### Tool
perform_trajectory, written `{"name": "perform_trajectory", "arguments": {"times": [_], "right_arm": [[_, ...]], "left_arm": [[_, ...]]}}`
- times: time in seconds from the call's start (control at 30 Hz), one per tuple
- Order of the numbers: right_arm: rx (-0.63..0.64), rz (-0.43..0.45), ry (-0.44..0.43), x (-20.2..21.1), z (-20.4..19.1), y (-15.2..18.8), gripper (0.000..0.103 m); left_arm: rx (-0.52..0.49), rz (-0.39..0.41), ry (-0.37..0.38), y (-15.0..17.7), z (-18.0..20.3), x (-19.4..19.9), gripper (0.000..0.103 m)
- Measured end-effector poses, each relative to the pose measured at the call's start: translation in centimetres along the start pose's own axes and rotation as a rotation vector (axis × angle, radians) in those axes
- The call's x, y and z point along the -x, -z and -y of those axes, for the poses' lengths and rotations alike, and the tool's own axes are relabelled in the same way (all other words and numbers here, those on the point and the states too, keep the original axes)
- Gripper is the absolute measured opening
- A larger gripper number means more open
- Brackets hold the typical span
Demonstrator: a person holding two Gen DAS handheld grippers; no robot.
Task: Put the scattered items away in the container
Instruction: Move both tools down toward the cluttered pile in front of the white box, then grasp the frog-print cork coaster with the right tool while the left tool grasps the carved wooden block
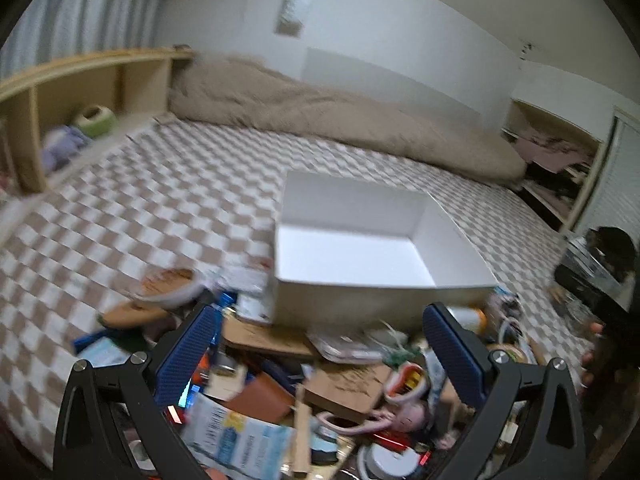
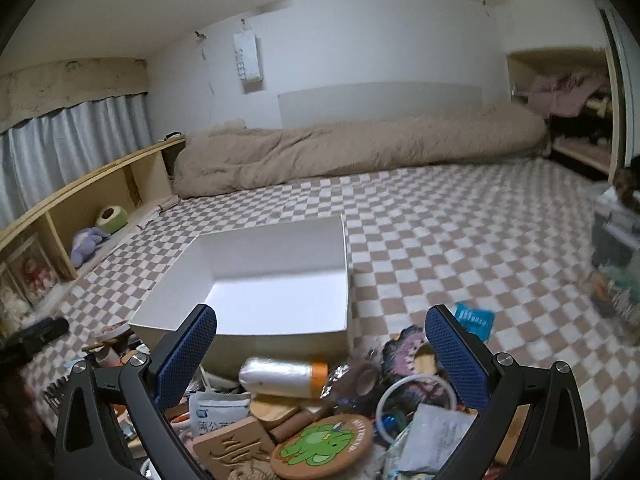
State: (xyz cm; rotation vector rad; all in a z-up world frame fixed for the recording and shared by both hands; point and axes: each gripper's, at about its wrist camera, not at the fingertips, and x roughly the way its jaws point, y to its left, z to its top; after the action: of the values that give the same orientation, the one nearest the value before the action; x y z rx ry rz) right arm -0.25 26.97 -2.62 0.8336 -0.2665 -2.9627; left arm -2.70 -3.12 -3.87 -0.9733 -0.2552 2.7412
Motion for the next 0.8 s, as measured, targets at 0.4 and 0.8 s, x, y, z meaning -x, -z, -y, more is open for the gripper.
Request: {"name": "perform_trajectory", "arguments": {"times": [0.4, 0.8], "right_arm": [[-0.023, -0.136, -0.075, -2.1, 1.2, 1.8, 0.103], [0.154, -0.294, -0.027, -4.3, 1.4, 6.4, 0.103]], "left_arm": [[-0.099, -0.152, 0.052, 3.2, 1.3, -4.7, 0.087], [-0.208, -0.228, -0.025, 5.6, 2.3, -7.7, 0.092]]}}
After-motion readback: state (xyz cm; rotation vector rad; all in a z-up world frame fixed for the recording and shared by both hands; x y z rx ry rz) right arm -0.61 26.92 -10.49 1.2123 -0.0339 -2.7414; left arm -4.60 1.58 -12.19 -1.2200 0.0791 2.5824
